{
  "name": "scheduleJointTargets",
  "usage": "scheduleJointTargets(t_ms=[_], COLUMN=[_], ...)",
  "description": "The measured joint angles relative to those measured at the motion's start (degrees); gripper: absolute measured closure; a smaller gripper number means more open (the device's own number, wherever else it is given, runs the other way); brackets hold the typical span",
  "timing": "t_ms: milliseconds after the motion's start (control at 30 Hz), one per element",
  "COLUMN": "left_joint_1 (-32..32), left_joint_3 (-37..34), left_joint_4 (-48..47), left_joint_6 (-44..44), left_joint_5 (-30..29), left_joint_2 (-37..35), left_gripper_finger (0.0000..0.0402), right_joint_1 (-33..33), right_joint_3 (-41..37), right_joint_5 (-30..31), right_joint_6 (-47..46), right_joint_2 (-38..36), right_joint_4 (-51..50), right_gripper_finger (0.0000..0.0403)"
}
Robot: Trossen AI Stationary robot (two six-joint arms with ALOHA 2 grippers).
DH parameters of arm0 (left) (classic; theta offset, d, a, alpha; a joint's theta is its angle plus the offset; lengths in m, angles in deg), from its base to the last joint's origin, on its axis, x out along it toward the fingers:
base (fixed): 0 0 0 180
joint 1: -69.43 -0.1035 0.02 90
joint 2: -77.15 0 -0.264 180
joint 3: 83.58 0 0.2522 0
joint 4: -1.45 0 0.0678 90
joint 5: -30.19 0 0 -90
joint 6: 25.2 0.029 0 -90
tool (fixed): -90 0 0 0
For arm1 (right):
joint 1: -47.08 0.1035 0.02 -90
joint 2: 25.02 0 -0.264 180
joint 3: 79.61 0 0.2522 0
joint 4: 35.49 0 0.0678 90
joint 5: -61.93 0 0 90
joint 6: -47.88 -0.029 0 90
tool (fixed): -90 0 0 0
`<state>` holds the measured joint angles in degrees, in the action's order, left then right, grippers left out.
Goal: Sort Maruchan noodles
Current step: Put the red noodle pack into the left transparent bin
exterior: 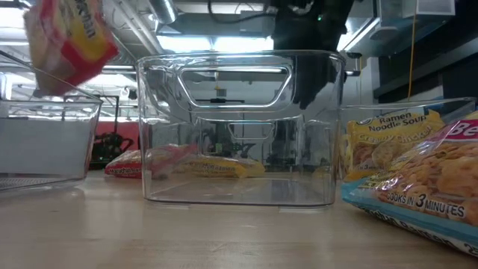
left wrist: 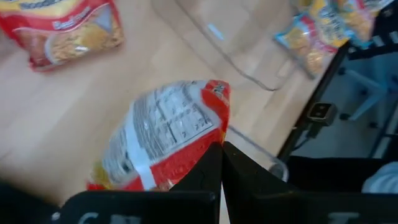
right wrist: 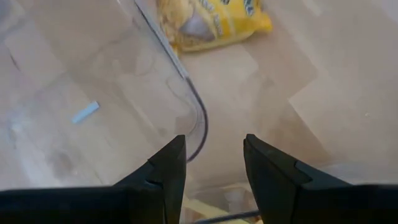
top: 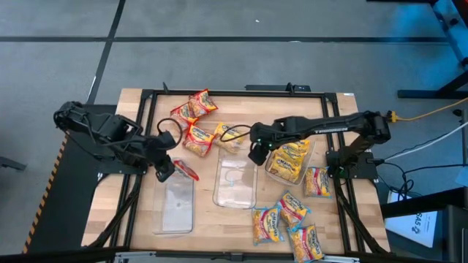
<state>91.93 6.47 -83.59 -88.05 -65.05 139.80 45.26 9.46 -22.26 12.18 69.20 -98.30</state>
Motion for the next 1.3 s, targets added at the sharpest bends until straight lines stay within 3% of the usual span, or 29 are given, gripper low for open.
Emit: scheduleJointTargets(t_ms=[233,767,1000,1300], left_joint_1=[2.37,4.49,4.55,4.55], left_joint_3=[1.09,0.92,0.92,0.92], left_joint_4=[0.26,-1.25,-1.29,-2.7], left_joint_6=[-1.66,-1.97,-1.24,-2.71], left_joint_5=[-2.63,-1.3,-3.57,-3.27], left_joint_2=[0.06,8.31,11.6,12.79], left_gripper_finger=[0.0401,0.0401,0.0401,0.0398], right_joint_1=[0.32,0.75,0.74,0.76], right_joint_3=[0.0,0.0,0.0,0.0], right_joint_5=[-4.6,-7.11,-8.35,-9.16], right_joint_6=[0.02,0.05,0.04,0.2], right_joint_2=[2.62,2.42,2.42,2.4], right_joint_4=[-0.36,-0.4,-0.38,-0.51], right_gripper_finger=[0.0244,0.0244,0.0244,0.0244])
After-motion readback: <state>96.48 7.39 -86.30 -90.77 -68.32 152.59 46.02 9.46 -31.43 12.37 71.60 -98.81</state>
